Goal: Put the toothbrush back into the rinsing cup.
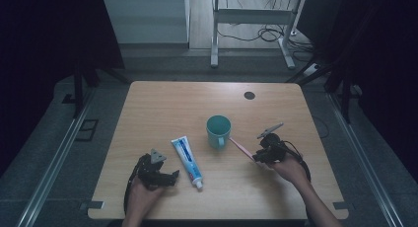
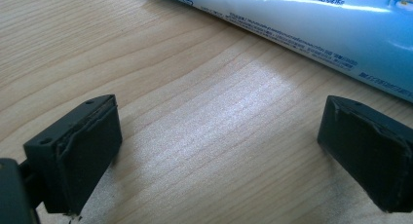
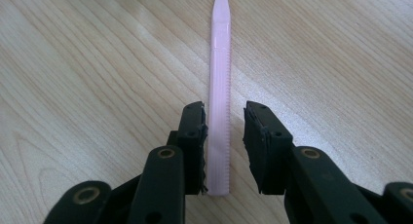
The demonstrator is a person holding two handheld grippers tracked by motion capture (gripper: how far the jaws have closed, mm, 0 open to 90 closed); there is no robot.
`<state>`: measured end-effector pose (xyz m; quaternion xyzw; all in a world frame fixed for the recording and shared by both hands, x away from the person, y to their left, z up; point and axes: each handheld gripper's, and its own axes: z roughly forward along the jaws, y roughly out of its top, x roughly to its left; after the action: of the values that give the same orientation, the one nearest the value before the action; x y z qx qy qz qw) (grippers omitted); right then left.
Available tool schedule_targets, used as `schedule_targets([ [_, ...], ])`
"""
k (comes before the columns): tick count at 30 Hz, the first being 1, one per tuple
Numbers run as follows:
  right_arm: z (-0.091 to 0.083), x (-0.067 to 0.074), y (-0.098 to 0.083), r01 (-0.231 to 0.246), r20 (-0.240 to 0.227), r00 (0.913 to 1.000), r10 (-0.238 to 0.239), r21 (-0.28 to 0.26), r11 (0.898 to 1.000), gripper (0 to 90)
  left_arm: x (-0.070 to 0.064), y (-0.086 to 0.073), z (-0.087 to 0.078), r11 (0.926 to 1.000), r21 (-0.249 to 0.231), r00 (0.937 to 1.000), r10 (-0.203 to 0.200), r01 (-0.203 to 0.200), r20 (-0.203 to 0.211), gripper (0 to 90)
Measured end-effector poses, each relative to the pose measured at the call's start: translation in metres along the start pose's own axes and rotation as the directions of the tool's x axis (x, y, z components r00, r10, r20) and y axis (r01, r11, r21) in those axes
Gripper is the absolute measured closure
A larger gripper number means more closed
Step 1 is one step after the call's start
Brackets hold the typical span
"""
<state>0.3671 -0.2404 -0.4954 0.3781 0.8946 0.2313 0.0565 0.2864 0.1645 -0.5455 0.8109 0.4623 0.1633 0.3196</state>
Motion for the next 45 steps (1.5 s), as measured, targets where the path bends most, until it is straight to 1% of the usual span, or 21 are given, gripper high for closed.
schedule_targets([
  [3, 0.001, 0.0, 0.005, 0.004, 0.002, 1.0, -0.004, 0.027, 1.0, 68.2, 0.0, 0.0, 0.0, 1.0, 0.0, 1.0, 0.0, 0.0, -0.001, 2.4],
  [5, 0.003, 0.0, 0.013, 0.008, 0.004, 1.0, -0.008, 0.074, 0.997, 67.5, 0.0, 0.0, 0.0, 1.0, 0.0, 1.0, 0.0, 0.0, 0.0, 2.4],
  [6, 0.003, 0.0, 0.013, 0.008, 0.004, 1.0, -0.008, 0.074, 0.997, 67.5, 0.0, 0.0, 0.0, 1.0, 0.0, 1.0, 0.0, 0.0, -0.001, 2.4],
  [10, 0.008, 0.001, 0.026, 0.021, 0.003, 0.9998, -0.021, 0.152, 0.988, 66.4, 0.0, 0.0, 0.0, 1.0, 0.0, 1.0, 0.0, 0.0, 0.0, 2.4],
  [11, 0.008, 0.001, 0.026, 0.021, 0.003, 0.9998, -0.021, 0.152, 0.988, 66.4, 0.0, 0.0, 0.0, 1.0, 0.0, 1.0, 0.0, 0.0, 0.0, 2.4],
  [13, 0.012, 0.002, 0.033, 0.029, -0.001, 0.9996, -0.029, 0.196, 0.98, 65.8, 0.0, 0.0, 0.0, 1.0, 0.0, 1.0, 0.0, 0.0, -0.001, 2.4],
  [14, 0.012, 0.002, 0.033, 0.029, -0.001, 0.9996, -0.029, 0.196, 0.98, 65.8, 0.0, 0.0, 0.0, 1.0, 0.0, 1.0, 0.0, 0.0, 0.0, 2.4],
  [15, 0.015, 0.003, 0.039, 0.037, -0.003, 0.9993, -0.037, 0.23, 0.972, 65.8, 0.0, 0.0, 0.0, 1.0, 0.0, 1.0, 0.0, 0.0, -0.001, 2.4],
  [17, 0.016, 0.004, 0.04, 0.039, -0.002, 0.9992, -0.04, 0.24, 0.97, 65.8, 0.0, 0.0, 0.0, 1.0, 0.001, 1.0, 0.001, -0.001, -0.001, 2.4],
  [19, 0.019, 0.006, 0.048, 0.046, 0.0, 0.9989, -0.047, 0.279, 0.959, 65.8, 0.0, 0.0, 0.0, 1.0, 0.0, 1.0, 0.001, -0.001, -0.001, 2.4],
  [22, 0.022, 0.007, 0.054, 0.05, 0.005, 0.9986, -0.054, 0.306, 0.951, 66.1, 0.0, 0.0, 0.0, 1.0, 0.001, 1.0, 0.001, -0.001, -0.002, 2.4],
  [23, 0.022, 0.007, 0.054, 0.05, 0.005, 0.9986, -0.054, 0.306, 0.951, 66.1, 0.0, 0.0, 0.0, 1.0, 0.001, 1.0, 0.001, -0.001, -0.002, 2.4],
  [24, 0.025, 0.008, 0.058, 0.053, 0.009, 0.9982, -0.059, 0.324, 0.944, 66.4, 0.0, 0.0, 0.0, 1.0, 0.001, 1.0, 0.001, -0.001, -0.002, 2.3],
  [27, 0.027, 0.008, 0.061, 0.051, 0.01, 0.9983, -0.058, 0.337, 0.94, 66.4, 0.0, 0.0, 0.0, 1.0, 0.001, 1.0, 0.001, -0.001, -0.002, 2.4],
  [30, 0.031, 0.009, 0.066, 0.056, 0.018, 0.9976, -0.067, 0.37, 0.927, 67.2, 0.0, 0.0, 0.0, 1.0, 0.001, 1.0, 0.001, -0.001, -0.001, 2.4],
  [32, 0.033, 0.009, 0.067, 0.05, 0.02, 0.9979, -0.062, 0.371, 0.927, 67.5, 0.0, 0.0, 0.0, 1.0, 0.001, 1.0, 0.001, -0.001, -0.001, 2.3],
  [33, 0.035, 0.01, 0.068, 0.044, 0.031, 0.9977, -0.061, 0.389, 0.92, 68.1, 0.0, 0.0, 0.0, 1.0, 0.0, 1.0, 0.001, -0.001, -0.001, 2.3],
  [34, 0.035, 0.01, 0.068, 0.044, 0.031, 0.9977, -0.061, 0.389, 0.92, 68.1, 0.0, 0.0, 0.0, 1.0, 0.0, 1.0, 0.001, -0.001, -0.001, 2.4],
  [35, 0.037, 0.011, 0.068, 0.047, 0.033, 0.9973, -0.066, 0.399, 0.916, 69.4, 0.0, 0.0, 0.0, 1.0, 0.001, 1.0, 0.001, -0.001, -0.001, 2.3],
  [41, 0.041, 0.013, 0.068, 0.031, 0.037, 0.998, -0.051, 0.415, 0.909, 73.9, 0.0, 0.0, 0.0, 1.0, 0.001, 1.0, 0.001, -0.001, -0.001, 2.3],
  [45, 0.041, 0.011, 0.069, 0.023, 0.042, 0.9981, -0.044, 0.418, 0.908, 77.0, 0.0, 0.0, 0.0, 1.0, 0.001, 1.0, 0.001, -0.001, -0.001, 2.3],
])
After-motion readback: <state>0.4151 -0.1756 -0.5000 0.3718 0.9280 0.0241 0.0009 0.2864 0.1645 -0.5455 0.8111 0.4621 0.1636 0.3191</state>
